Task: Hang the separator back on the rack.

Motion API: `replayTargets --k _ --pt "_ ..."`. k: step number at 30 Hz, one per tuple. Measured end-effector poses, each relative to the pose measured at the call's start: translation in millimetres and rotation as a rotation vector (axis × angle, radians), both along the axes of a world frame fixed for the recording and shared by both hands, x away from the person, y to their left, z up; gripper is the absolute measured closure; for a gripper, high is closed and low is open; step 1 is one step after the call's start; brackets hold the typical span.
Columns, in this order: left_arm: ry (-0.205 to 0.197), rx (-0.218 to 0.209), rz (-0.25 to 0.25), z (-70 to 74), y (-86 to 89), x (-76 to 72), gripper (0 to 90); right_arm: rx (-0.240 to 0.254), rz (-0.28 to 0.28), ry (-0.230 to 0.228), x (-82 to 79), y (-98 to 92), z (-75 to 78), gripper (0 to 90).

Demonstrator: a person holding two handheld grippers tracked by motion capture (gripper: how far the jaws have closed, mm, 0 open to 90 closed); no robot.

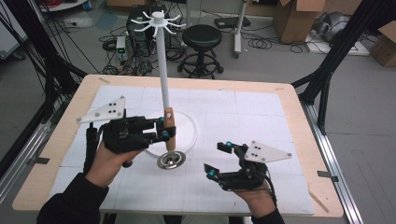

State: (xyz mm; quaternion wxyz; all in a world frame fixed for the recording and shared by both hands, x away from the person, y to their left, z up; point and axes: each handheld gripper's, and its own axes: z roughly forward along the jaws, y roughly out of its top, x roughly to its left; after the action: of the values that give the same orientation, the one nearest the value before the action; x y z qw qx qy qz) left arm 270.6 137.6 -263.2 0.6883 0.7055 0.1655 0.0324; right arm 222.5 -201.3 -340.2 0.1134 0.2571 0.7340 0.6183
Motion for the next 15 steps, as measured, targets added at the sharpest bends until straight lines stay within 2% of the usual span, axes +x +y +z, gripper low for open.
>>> replayTargets --k 1,2,4,9,13,15 --pt "-0.004 0.001 0.009 3.3 -0.9 3.4 72.7 0.000 0.000 0.000 0.0 0.0 0.0 19.0" --pt "-0.008 0.002 0.016 7.4 -1.9 7.4 72.7 -0.003 -0.040 -0.011 -2.3 -13.3 -1.5 19.0" --pt "-0.010 0.005 0.028 12.9 -3.6 13.0 72.7 -0.013 -0.071 -0.023 -2.8 -21.5 -3.2 18.4" --pt "-0.009 0.000 0.058 32.5 -7.0 29.0 72.7 -0.005 -0.122 -0.022 -2.5 -36.9 -6.8 18.0" --pt "-0.008 0.001 0.097 54.3 -12.1 47.3 72.7 0.009 -0.136 -0.020 -0.9 -43.5 -8.0 18.0" --pt "-0.009 -0.002 0.106 58.6 -13.6 50.2 72.7 0.014 -0.142 -0.022 -0.8 -45.7 -7.8 18.0"
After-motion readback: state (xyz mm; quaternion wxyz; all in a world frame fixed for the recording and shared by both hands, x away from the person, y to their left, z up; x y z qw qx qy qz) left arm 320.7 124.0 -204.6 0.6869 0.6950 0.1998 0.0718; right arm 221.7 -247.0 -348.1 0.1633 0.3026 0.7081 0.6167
